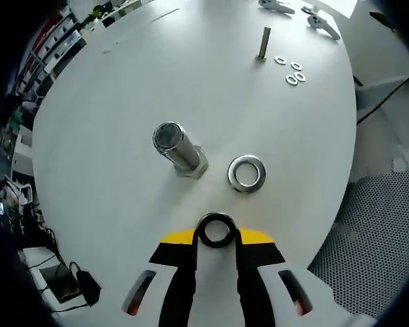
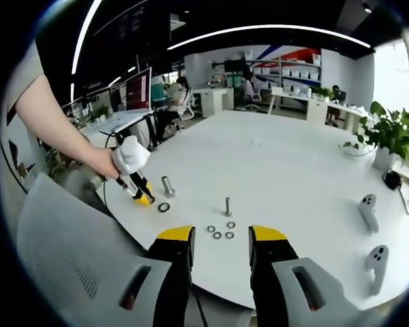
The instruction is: Place the washer onto the threaded stud by aligning its center hole with the stud, sliding it down to the base, and recovering from edge contact or off-axis alignment until the washer reaches the visible bottom stop.
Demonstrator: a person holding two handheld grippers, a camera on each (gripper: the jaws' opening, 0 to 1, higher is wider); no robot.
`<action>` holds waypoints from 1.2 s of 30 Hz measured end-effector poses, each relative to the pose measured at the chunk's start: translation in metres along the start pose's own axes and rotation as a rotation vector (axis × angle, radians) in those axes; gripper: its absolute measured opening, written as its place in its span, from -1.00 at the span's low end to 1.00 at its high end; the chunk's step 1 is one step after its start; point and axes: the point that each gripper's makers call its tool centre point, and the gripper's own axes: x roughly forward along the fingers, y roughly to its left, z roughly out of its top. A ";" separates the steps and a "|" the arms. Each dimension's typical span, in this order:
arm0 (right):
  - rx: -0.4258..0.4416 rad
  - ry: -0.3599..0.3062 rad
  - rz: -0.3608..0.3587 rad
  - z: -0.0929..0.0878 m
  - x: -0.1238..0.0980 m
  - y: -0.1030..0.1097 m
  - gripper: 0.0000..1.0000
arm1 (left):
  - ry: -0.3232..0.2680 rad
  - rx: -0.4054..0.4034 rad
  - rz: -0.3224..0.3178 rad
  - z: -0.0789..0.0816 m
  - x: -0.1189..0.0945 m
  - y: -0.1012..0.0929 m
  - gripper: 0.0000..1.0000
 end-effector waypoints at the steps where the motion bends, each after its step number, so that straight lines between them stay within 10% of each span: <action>1: 0.000 0.001 0.001 0.000 0.000 0.000 -0.33 | -0.002 -0.001 0.000 0.000 -0.001 0.000 -0.61; 18: 0.000 0.008 0.007 -0.001 0.001 0.001 -0.33 | -0.057 0.029 0.013 0.012 -0.019 0.011 -0.61; 36: 0.001 0.009 0.006 -0.002 0.001 0.001 -0.33 | -0.146 0.236 0.018 0.045 -0.057 0.004 -0.62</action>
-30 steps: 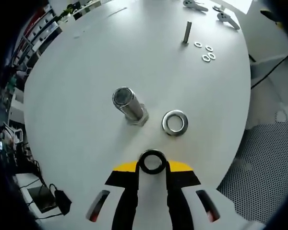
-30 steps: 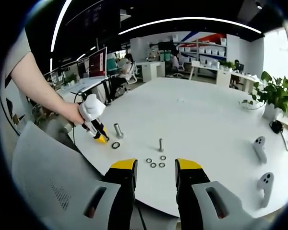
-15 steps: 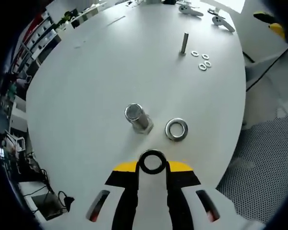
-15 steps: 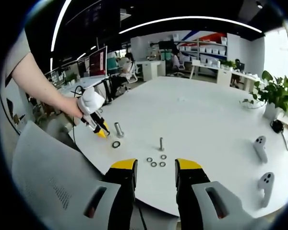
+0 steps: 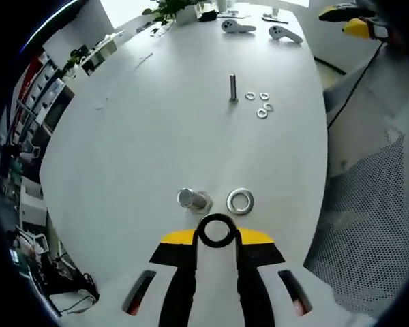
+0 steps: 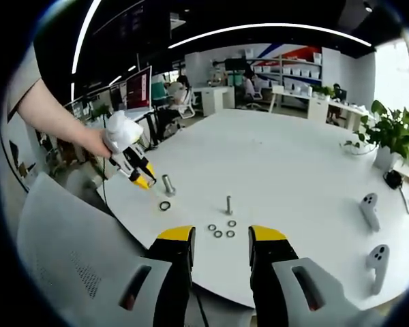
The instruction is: Place the washer onto the threaded stud by aligning its center hole with the stud, sliding it down to the base, and recovering from edge contact or off-axis alignment until the washer reaches the visible bottom stop.
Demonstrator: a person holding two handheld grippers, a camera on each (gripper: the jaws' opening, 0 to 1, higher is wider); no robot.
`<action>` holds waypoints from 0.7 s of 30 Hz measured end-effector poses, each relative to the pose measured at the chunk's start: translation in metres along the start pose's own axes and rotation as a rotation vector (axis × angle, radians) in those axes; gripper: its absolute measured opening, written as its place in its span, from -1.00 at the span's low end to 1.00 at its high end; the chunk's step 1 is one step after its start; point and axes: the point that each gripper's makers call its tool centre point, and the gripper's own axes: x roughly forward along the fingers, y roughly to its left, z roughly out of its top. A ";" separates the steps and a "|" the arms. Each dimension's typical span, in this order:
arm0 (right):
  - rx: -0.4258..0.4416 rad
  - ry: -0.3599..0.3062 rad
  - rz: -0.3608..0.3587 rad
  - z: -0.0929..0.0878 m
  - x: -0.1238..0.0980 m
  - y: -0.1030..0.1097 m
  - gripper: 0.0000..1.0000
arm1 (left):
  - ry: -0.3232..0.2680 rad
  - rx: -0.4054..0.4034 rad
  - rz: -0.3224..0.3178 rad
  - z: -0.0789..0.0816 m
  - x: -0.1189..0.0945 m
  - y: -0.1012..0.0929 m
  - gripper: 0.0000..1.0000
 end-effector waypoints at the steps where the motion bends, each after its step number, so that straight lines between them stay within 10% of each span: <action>1: -0.001 0.000 0.000 0.000 0.000 0.000 -0.33 | -0.004 -0.003 -0.001 0.003 -0.002 0.001 -0.62; 21: 0.000 -0.003 -0.007 0.001 -0.001 -0.002 -0.33 | -0.012 0.011 0.023 0.028 0.008 0.028 -0.61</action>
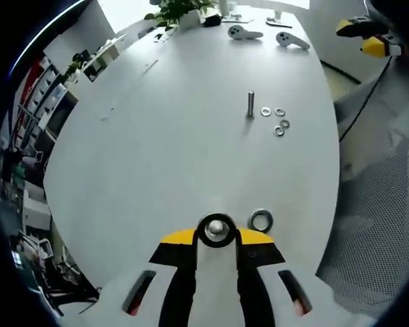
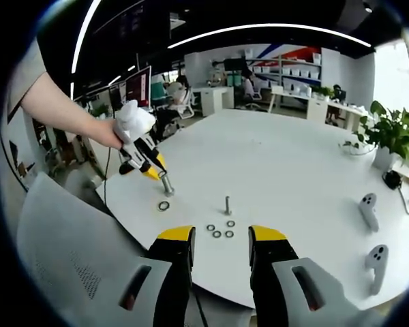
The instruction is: Place the washer onto the threaded stud by aligning its center hole with the stud, sliding it down to the base, and recovering from edge contact or off-axis alignment until the washer reaches the visible bottom stop.
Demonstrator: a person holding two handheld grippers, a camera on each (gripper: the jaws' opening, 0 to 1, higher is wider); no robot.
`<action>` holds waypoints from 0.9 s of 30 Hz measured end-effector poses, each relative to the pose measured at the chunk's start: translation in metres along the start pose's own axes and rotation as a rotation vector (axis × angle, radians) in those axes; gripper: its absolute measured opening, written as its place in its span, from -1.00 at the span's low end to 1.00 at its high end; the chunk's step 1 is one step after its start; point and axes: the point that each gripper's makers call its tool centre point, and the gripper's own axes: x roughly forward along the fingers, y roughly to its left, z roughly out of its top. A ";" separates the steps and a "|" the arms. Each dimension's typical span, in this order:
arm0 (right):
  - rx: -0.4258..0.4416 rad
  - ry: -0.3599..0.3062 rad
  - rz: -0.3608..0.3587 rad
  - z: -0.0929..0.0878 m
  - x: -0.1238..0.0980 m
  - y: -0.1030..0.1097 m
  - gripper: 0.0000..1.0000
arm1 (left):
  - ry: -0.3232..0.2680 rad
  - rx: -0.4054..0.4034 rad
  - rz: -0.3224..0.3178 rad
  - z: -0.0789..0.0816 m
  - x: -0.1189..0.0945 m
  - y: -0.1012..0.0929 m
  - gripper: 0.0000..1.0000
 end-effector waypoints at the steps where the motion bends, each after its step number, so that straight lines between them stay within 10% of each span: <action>1: 0.000 0.001 0.000 0.000 0.000 0.000 -0.33 | 0.005 0.001 -0.001 0.000 0.001 0.000 -0.61; 27: -0.002 0.005 -0.006 -0.001 0.000 -0.001 -0.33 | 0.056 -0.012 -0.041 -0.008 0.020 -0.006 -0.61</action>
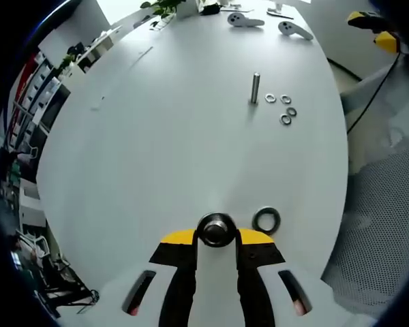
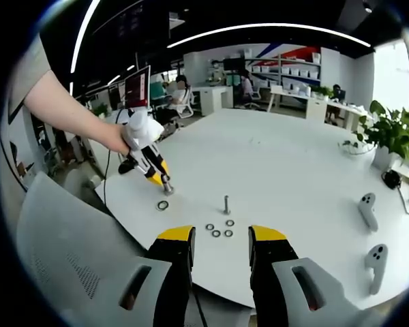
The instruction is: Place the washer onto the threaded stud by aligning its center hole with the stud, sliding it down to the base, and recovering from edge contact or off-axis alignment until the washer reaches the visible bottom stop.
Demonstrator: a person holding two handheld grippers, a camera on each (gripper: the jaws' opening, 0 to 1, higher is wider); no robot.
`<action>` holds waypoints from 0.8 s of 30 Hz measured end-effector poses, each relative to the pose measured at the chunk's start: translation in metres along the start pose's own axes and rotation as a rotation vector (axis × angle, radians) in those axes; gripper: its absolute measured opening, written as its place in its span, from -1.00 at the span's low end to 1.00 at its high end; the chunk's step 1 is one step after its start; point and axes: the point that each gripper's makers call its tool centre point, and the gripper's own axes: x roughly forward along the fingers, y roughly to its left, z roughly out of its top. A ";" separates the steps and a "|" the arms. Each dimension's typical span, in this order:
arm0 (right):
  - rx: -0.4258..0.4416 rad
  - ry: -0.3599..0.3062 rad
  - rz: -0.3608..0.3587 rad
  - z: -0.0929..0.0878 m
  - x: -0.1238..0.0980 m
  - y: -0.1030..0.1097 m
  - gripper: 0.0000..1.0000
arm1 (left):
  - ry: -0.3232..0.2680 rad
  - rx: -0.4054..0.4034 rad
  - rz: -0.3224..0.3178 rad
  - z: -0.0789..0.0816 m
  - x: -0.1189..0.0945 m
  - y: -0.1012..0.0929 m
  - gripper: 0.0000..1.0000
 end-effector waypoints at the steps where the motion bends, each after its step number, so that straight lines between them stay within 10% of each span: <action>1: 0.000 0.000 0.000 0.000 0.000 0.000 -0.33 | 0.000 -0.001 0.001 0.000 0.001 0.000 -0.61; 24: -0.002 0.008 0.005 -0.001 0.001 0.001 -0.34 | 0.004 -0.070 0.002 -0.013 0.030 -0.005 -0.59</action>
